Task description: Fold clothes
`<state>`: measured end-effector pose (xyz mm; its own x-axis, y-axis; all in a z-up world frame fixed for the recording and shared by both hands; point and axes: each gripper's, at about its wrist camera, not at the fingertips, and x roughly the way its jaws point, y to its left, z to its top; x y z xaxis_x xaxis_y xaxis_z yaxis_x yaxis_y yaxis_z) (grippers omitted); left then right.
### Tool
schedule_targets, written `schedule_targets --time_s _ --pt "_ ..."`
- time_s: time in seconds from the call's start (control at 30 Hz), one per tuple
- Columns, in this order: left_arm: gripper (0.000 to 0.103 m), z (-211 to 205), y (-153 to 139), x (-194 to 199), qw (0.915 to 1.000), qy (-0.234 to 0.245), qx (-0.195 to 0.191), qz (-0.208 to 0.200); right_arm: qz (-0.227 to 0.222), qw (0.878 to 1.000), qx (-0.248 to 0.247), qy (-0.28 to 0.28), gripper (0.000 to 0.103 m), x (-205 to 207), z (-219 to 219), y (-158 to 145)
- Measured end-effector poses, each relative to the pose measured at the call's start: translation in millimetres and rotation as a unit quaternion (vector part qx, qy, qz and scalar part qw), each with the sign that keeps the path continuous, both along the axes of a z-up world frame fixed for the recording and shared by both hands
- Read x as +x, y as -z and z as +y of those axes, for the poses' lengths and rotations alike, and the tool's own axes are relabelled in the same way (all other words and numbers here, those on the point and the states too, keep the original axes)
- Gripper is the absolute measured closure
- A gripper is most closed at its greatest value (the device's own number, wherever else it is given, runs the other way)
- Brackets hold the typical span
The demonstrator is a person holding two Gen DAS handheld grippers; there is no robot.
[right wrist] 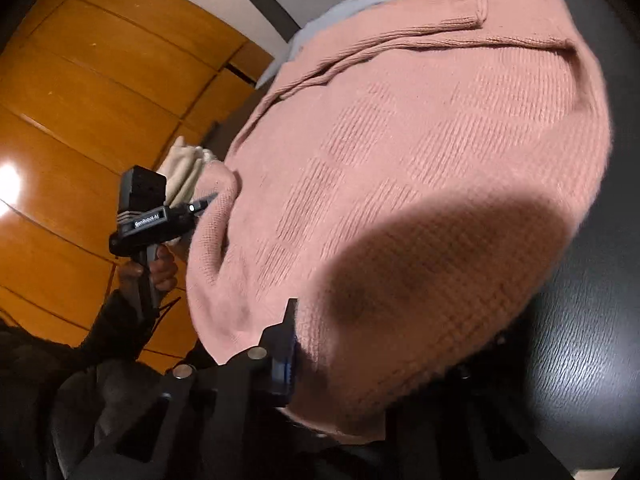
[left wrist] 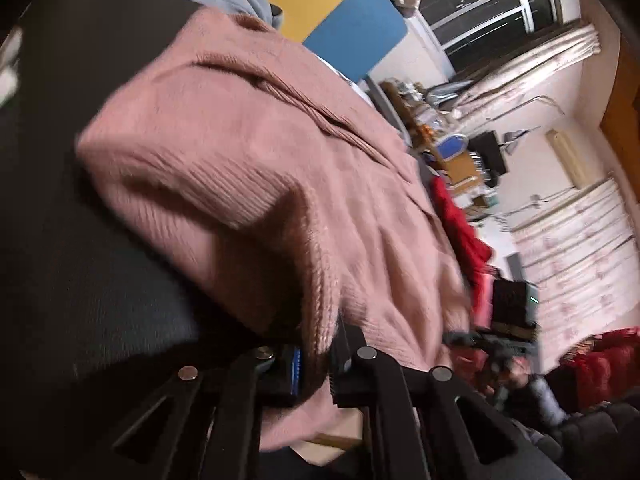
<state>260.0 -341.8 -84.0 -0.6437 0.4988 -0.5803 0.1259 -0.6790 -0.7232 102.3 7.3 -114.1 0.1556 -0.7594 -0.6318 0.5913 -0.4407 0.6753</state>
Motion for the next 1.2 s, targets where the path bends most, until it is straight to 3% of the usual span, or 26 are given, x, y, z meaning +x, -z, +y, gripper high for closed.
schedule_targets --time_s 0.1,0.2,0.3,0.43,0.5,0.6,0.67,0.77,0.83,0.9,0.97,1.13,1.2 --pt "0.096 7.3 -8.5 17.6 0.9996 0.018 0.013 0.015 -0.025 0.998 -0.056 0.024 0.083 -8.9 12.5 -2.7" --pt "0.096 6.6 -31.9 21.5 0.9972 0.03 0.031 0.06 -0.046 0.989 -0.128 0.058 0.083 -22.9 27.7 -10.0" --pt "0.096 -9.5 -53.6 2.4 0.9932 0.02 0.044 0.106 -0.052 0.979 -0.176 0.088 0.083 -47.5 34.5 -19.0" --pt "0.096 -48.2 -63.8 -60.8 0.9893 -0.02 0.045 0.137 -0.047 0.969 -0.203 0.129 0.083 -94.6 33.1 -28.7" --pt "0.096 -73.2 -50.1 -97.6 0.9902 -0.044 0.045 0.125 -0.049 0.966 -0.193 0.165 0.083 -126.2 32.6 -26.3" --pt "0.097 -95.0 -7.4 -147.0 0.9938 -0.078 0.058 0.054 -0.06 0.962 -0.161 0.213 0.083 -167.6 23.2 -13.0" --pt "0.097 -103.1 24.4 -163.8 0.9942 -0.089 0.06 0.004 -0.069 0.962 -0.167 0.205 0.082 -166.6 21.4 -12.0" --pt "0.097 -102.0 40.4 -161.9 0.9946 -0.084 0.06 -0.01 -0.083 0.962 -0.175 0.192 0.083 -164.9 18.5 -10.5" --pt "0.097 -97.6 41.1 -155.1 0.9955 -0.078 0.052 -0.01 -0.092 0.962 -0.181 0.184 0.07 -163.8 16.7 -9.5" --pt "0.097 -95.1 43.2 -149.6 0.9957 -0.076 0.051 -0.013 -0.101 0.961 -0.186 0.175 0.041 -162.8 14.8 -8.5" --pt "0.097 -95.2 46.7 -145.1 0.9947 -0.083 0.06 -0.012 -0.111 0.961 -0.192 0.166 0.026 -161.7 12.9 -7.5" --pt "0.096 -93.3 53.9 -145.4 0.9914 -0.099 0.084 -0.011 -0.107 0.969 -0.183 0.13 0.016 -146.3 -1.6 -12.3" --pt "0.097 -89.5 49.0 -144.1 0.9926 -0.097 0.072 -0.013 -0.075 0.977 -0.158 0.125 0.016 -143.2 -17.4 -15.2"
